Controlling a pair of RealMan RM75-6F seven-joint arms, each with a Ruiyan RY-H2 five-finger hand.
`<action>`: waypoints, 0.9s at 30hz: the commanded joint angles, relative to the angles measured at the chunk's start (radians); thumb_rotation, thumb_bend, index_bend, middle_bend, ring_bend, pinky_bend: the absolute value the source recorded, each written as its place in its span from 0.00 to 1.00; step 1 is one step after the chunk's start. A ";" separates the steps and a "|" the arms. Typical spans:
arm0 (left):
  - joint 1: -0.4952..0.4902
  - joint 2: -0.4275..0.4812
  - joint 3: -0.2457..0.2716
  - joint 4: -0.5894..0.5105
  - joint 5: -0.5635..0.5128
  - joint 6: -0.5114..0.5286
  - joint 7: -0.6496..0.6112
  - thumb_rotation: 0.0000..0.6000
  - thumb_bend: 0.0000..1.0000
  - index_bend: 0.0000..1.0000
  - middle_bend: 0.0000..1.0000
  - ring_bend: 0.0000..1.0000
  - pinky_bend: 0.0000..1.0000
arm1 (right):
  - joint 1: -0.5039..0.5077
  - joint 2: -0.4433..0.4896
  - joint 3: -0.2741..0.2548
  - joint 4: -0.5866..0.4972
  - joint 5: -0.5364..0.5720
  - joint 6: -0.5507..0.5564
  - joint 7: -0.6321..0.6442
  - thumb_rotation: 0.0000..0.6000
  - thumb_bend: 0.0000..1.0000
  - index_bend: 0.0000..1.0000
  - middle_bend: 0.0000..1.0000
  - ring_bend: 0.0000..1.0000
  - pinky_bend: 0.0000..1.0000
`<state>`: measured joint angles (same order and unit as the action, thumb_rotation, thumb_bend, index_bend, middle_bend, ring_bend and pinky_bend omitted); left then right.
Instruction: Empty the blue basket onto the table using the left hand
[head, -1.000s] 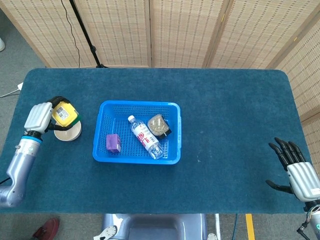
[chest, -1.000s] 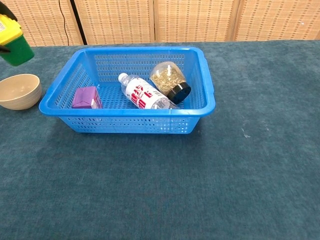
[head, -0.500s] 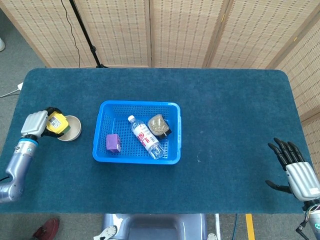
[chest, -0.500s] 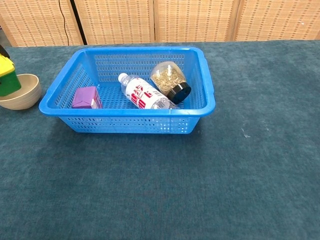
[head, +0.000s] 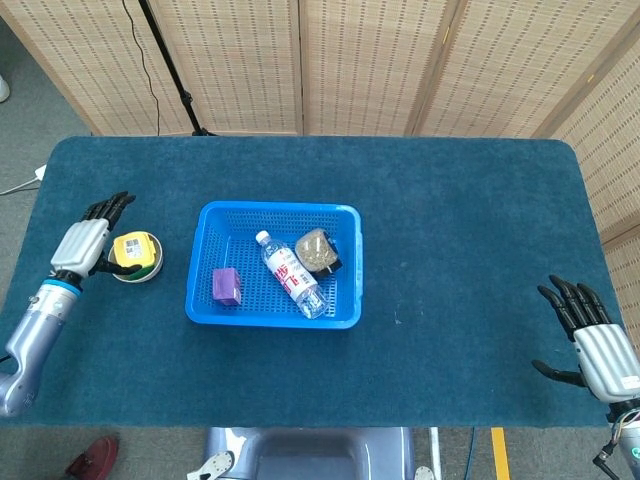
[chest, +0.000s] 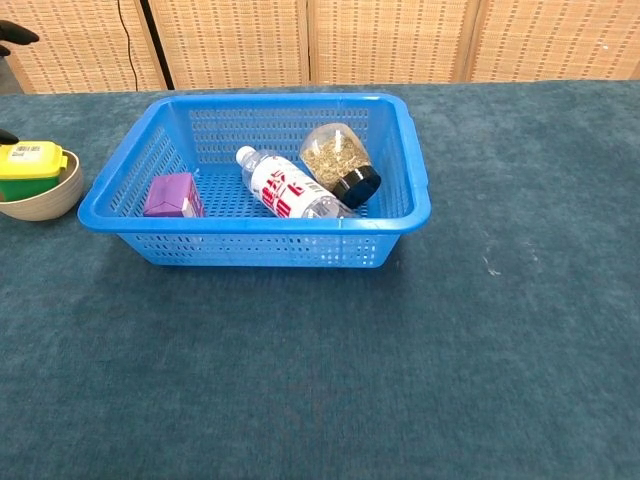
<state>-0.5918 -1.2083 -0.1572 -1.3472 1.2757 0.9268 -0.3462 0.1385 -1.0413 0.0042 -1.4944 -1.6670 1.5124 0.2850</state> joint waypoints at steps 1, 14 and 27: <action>0.004 0.054 0.027 -0.113 0.132 0.058 -0.034 1.00 0.07 0.00 0.00 0.00 0.00 | 0.000 0.000 0.000 -0.001 0.000 0.000 0.000 1.00 0.00 0.03 0.00 0.00 0.00; -0.065 0.022 0.016 -0.289 0.183 0.041 0.169 1.00 0.07 0.00 0.00 0.00 0.00 | 0.001 0.001 -0.001 0.002 -0.002 -0.001 0.006 1.00 0.00 0.03 0.01 0.00 0.00; -0.270 -0.271 -0.125 -0.214 -0.201 -0.089 0.503 1.00 0.07 0.00 0.00 0.00 0.00 | 0.012 -0.002 0.006 0.019 0.025 -0.028 0.026 1.00 0.00 0.03 0.01 0.00 0.00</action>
<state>-0.8068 -1.4059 -0.2450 -1.5983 1.1543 0.8646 0.0982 0.1487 -1.0421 0.0095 -1.4772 -1.6442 1.4864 0.3090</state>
